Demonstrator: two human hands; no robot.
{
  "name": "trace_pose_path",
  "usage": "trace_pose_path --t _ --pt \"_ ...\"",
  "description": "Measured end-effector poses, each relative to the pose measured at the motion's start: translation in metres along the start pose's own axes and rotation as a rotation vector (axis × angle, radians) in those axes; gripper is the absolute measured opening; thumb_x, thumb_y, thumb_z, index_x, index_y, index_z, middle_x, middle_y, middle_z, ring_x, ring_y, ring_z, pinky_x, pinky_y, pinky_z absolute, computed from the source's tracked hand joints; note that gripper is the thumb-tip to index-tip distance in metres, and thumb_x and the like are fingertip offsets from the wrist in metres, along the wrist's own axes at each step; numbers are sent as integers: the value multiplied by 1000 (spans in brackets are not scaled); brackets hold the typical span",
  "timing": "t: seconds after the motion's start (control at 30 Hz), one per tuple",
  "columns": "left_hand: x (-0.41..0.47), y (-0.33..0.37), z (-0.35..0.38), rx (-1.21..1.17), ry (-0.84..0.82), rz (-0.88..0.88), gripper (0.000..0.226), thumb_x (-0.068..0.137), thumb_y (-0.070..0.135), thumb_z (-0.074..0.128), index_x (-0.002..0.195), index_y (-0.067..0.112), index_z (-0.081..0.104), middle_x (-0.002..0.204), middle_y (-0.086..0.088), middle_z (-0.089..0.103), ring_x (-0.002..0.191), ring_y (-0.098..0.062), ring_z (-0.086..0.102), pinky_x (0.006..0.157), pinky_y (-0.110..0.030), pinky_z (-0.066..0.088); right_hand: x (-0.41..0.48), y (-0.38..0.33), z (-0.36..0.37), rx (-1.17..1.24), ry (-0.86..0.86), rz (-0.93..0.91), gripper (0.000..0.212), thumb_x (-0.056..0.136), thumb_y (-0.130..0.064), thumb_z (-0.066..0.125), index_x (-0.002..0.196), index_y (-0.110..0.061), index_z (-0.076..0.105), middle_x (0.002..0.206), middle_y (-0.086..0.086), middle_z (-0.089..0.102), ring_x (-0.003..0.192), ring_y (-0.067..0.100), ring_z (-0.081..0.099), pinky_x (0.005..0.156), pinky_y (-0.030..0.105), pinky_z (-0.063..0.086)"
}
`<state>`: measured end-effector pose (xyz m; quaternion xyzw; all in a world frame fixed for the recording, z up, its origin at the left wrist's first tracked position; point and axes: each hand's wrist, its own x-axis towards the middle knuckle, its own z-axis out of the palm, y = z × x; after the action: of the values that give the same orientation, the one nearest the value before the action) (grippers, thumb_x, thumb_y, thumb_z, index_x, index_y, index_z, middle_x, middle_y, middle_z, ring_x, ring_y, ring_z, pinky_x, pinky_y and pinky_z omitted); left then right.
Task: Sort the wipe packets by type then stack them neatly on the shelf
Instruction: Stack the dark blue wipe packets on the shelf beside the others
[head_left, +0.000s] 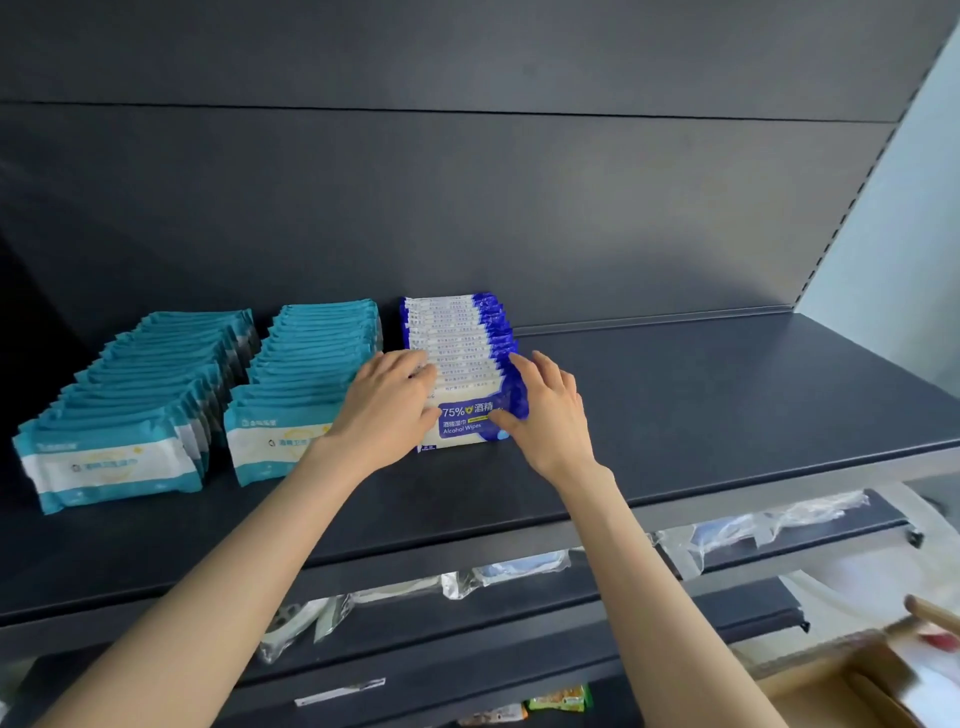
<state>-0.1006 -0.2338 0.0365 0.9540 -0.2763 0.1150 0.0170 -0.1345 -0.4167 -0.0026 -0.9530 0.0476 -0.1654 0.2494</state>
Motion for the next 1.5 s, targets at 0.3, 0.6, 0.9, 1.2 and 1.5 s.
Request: trace_pose_path --t 0.3,0.6,0.9,1.2,1.5 --pt "-13 71 -11 -337 320 135 28 84 13 70 110 4 67 106 -10 66 97 -33 61 84 -45 49 -72 36 -78 -16 265 42 31 94 -24 57 122 -10 59 131 4 54 118 26 47 96 35 40" --pt "-95 262 -4 -558 239 428 28 85 26 55 105 11 68 97 -2 69 86 -26 66 76 -36 52 -269 116 -158 -155 410 261 21 93 -22 58 113 -15 64 118 2 61 109 22 55 91 37 48" --pt "-254 447 42 -721 -128 678 23 88 23 63 109 16 67 103 1 68 94 -21 64 83 -35 50 -529 177 -186 -232 367 729 26 93 -24 59 118 -16 62 123 1 60 111 20 55 93 33 48" --pt "-352 564 74 -660 -482 927 34 96 29 50 129 24 54 127 9 56 119 -11 49 98 -25 33 -688 208 -185 -165 433 1123 25 88 -18 65 112 -11 66 112 4 66 102 22 60 86 32 49" --pt "-347 695 105 -590 -636 1040 38 97 30 50 134 25 49 133 7 53 122 -11 47 105 -26 34 -741 299 -221 -124 535 1342 27 90 -18 62 116 -8 64 114 6 64 106 23 57 89 26 42"
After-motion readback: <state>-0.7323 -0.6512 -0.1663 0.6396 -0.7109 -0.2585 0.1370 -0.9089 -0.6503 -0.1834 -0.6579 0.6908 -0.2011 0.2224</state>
